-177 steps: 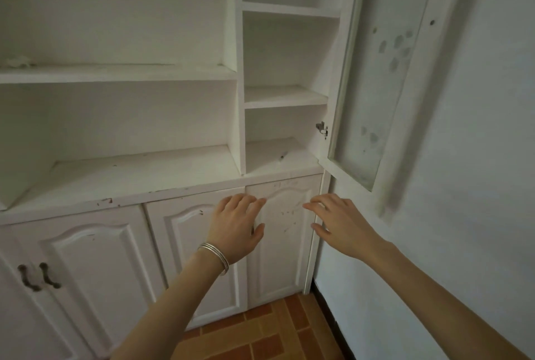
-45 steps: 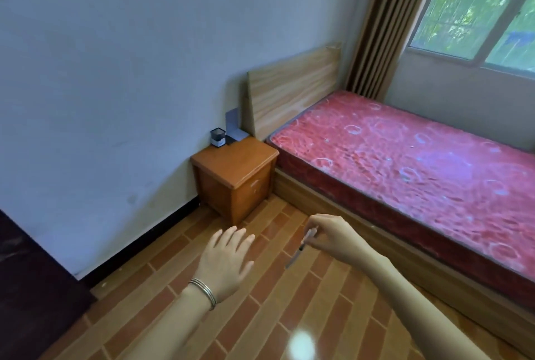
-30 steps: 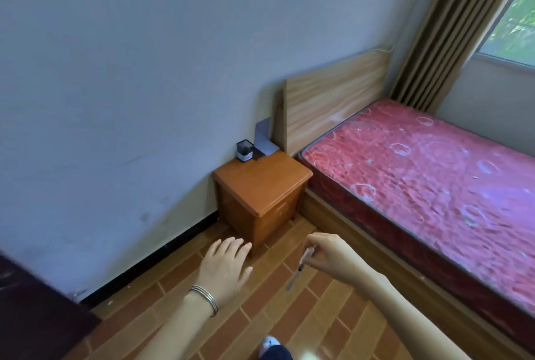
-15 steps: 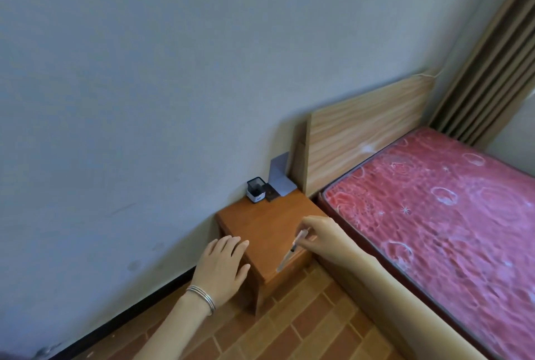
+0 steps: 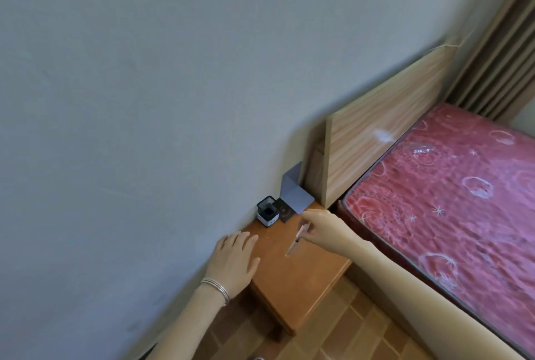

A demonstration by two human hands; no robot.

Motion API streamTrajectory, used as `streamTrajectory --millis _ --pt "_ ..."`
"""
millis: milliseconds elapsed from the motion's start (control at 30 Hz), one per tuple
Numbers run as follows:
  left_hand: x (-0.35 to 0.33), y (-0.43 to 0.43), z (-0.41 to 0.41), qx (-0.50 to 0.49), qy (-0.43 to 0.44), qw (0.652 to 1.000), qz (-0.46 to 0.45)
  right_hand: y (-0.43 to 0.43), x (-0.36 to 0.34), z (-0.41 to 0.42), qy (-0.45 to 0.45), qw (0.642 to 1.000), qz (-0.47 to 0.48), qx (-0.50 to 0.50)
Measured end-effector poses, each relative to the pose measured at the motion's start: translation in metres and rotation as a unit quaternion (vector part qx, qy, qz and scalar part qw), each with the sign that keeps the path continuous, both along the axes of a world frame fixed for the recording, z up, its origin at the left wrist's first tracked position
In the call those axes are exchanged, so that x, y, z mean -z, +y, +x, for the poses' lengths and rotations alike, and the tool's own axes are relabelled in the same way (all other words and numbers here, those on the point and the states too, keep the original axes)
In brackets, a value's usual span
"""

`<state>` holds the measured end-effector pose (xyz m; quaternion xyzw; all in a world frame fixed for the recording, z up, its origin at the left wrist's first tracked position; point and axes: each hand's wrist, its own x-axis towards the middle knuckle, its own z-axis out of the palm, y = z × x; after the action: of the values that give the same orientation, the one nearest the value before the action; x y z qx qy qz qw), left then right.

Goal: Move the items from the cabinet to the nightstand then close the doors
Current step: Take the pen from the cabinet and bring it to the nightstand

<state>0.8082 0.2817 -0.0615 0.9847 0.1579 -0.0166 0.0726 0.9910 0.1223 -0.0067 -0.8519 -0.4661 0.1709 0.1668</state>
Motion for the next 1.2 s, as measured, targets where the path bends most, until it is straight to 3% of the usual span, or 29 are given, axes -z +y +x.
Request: streamTrajectory --millis 233,533,733,967,1200 --pt "0.029 0.039 0.079 0.009 0.006 0.999 -0.034 0.058 0.040 0.083 0.054 0.995 0.056 0.070" --pt "0.134 0.059 0.156 -0.040 0.042 0.996 -0.073 0.131 0.180 0.164 0.162 0.964 0.068 0.199" --pt "0.191 0.067 0.181 -0.080 0.034 0.993 -0.082 0.158 0.258 0.184 0.241 0.942 0.054 0.226" --pt "0.223 0.068 0.191 -0.100 0.056 0.991 -0.072 0.173 0.301 0.195 0.258 0.950 0.011 0.173" --pt "0.192 0.071 0.199 -0.081 0.039 0.995 -0.051 0.139 0.256 0.206 0.188 0.979 -0.023 0.071"
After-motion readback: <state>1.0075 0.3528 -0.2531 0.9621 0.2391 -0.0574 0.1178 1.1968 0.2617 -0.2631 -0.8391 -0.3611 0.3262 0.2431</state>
